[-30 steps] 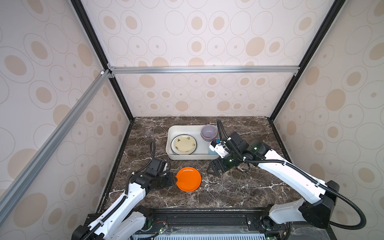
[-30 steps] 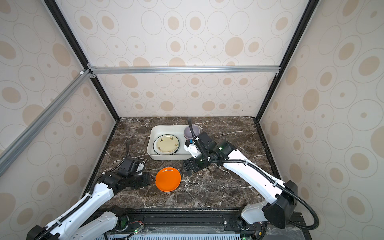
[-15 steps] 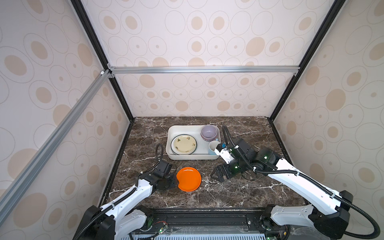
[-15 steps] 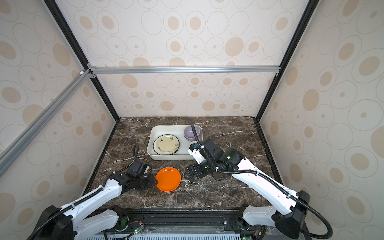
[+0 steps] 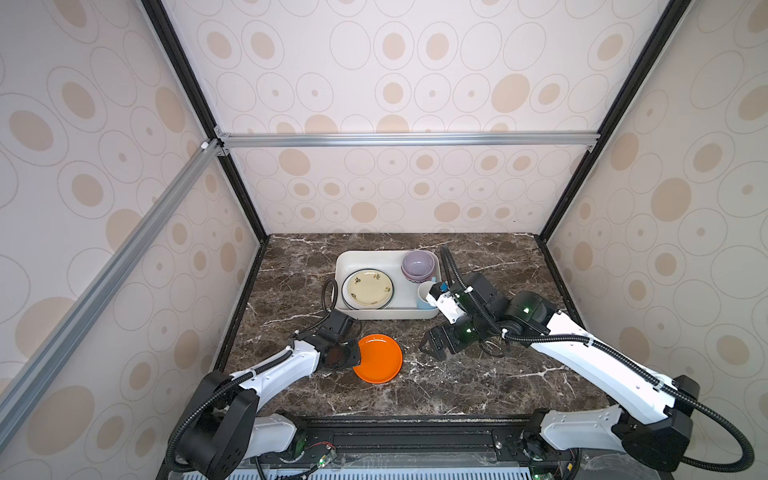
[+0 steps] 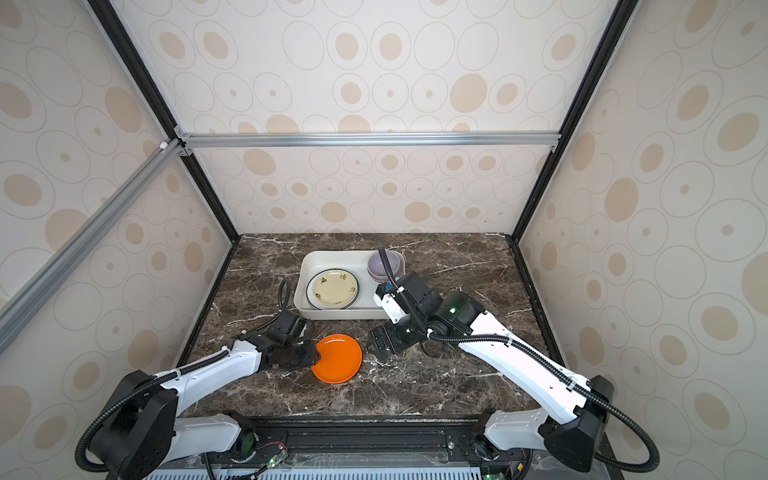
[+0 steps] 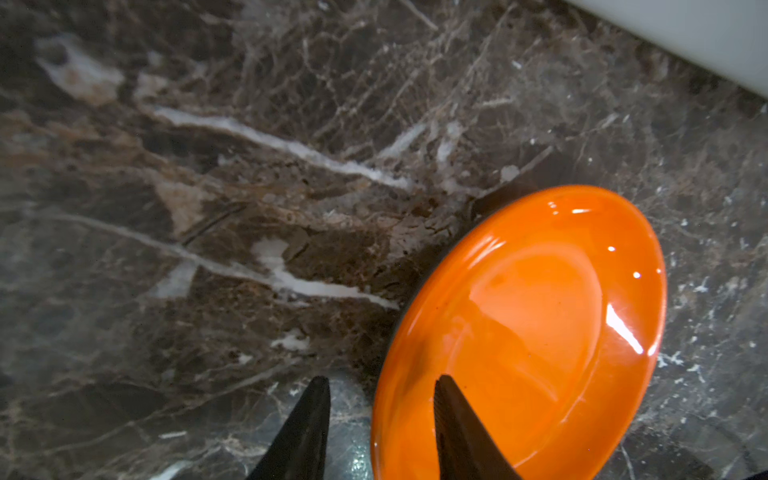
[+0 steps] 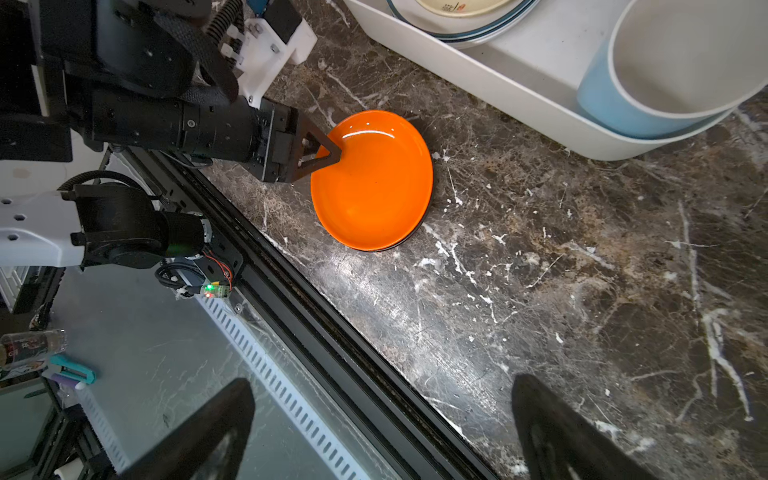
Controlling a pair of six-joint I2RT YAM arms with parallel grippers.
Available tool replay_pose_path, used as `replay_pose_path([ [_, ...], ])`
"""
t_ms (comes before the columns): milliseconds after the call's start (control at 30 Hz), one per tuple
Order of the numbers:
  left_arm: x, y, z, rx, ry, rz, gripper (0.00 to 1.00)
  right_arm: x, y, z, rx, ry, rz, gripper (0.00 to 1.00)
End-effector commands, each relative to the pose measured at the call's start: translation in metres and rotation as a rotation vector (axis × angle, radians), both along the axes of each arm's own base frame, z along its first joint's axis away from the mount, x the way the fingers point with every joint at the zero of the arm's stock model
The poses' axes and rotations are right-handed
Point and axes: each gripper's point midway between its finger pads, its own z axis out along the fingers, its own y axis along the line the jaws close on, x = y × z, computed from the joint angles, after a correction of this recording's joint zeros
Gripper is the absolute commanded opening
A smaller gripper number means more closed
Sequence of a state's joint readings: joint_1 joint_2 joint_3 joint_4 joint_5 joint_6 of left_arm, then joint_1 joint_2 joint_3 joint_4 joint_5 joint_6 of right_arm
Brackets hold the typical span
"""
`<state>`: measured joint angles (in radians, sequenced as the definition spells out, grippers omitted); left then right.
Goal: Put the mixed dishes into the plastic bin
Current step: 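Release the cream plate and move the left gripper to the orange plate's edge, then grip the orange plate's edge with the left gripper and tilt it up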
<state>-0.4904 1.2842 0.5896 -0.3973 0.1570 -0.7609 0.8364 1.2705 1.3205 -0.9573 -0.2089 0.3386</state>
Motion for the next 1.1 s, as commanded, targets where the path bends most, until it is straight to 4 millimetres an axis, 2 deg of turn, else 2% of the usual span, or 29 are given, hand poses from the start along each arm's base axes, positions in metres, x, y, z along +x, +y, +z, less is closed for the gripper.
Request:
replay_pose_path([
  [0,0.013,-0.003,0.01,0.027,-0.045,-0.028,0.34,-0.001,-0.004,0.001,-0.021,-0.012,0.008,1.0],
  [167,0.014,-0.004,0.008,0.036,-0.033,-0.036,0.17,-0.002,-0.007,-0.004,-0.038,-0.009,0.007,1.0],
  [333,0.015,-0.003,0.018,0.056,-0.032,-0.055,0.03,0.0,-0.003,-0.005,-0.04,-0.004,0.022,1.0],
  [567,0.015,0.002,0.047,0.078,-0.055,-0.076,0.03,0.011,0.006,-0.005,-0.031,-0.002,0.027,1.0],
  [667,0.011,0.004,0.047,0.084,-0.049,-0.083,0.04,0.016,0.011,-0.005,-0.023,0.001,0.032,1.0],
  [733,0.008,0.005,0.044,0.086,-0.036,-0.085,0.0,0.02,0.014,-0.003,-0.015,0.002,0.035,1.0],
  [800,0.008,0.005,0.047,0.081,-0.037,-0.08,0.0,0.022,0.016,-0.003,-0.011,0.007,0.039,1.0],
  [900,0.012,0.001,0.067,0.053,-0.078,-0.071,0.0,0.025,0.018,-0.003,-0.011,0.013,0.047,1.0],
  [1067,0.023,-0.006,0.117,0.015,-0.153,-0.083,0.0,0.031,0.023,0.002,-0.003,0.012,0.057,1.0],
])
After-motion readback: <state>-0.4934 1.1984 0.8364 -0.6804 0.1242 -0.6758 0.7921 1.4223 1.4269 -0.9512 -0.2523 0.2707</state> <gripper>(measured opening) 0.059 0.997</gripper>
